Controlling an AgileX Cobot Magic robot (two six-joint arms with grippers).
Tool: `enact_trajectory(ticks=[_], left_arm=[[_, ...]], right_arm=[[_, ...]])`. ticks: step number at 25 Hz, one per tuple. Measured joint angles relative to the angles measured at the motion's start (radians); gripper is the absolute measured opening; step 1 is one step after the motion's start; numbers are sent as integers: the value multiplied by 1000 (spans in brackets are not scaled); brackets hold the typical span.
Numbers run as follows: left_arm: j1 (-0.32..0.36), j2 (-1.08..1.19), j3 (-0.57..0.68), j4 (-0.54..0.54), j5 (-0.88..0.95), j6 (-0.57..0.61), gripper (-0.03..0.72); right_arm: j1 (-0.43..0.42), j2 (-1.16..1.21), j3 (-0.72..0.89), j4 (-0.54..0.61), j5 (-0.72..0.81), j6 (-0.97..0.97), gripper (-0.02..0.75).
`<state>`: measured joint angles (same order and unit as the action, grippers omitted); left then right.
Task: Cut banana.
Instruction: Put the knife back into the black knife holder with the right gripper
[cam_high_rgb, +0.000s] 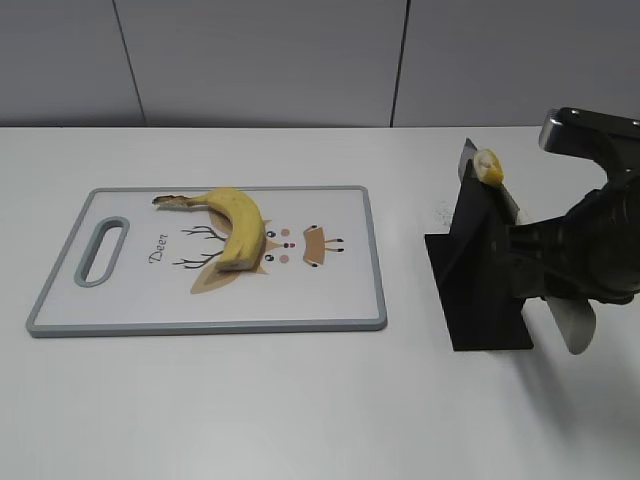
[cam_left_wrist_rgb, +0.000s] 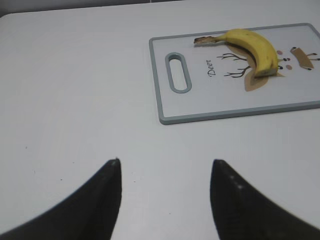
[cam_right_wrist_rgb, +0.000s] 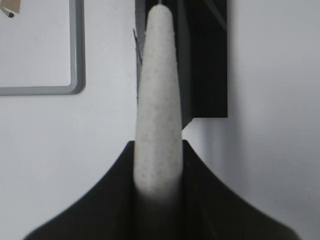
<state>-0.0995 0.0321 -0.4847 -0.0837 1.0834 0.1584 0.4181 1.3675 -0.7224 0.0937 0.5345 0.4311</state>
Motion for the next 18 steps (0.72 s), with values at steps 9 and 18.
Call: enact_trajectory(ticks=[9, 18], left_arm=[[0, 0, 0, 0, 0, 0, 537], [0, 0, 0, 0, 0, 0, 537]], right_arm=[[0, 1, 0, 33, 49, -12, 596], [0, -83, 0, 34, 63, -46, 670]])
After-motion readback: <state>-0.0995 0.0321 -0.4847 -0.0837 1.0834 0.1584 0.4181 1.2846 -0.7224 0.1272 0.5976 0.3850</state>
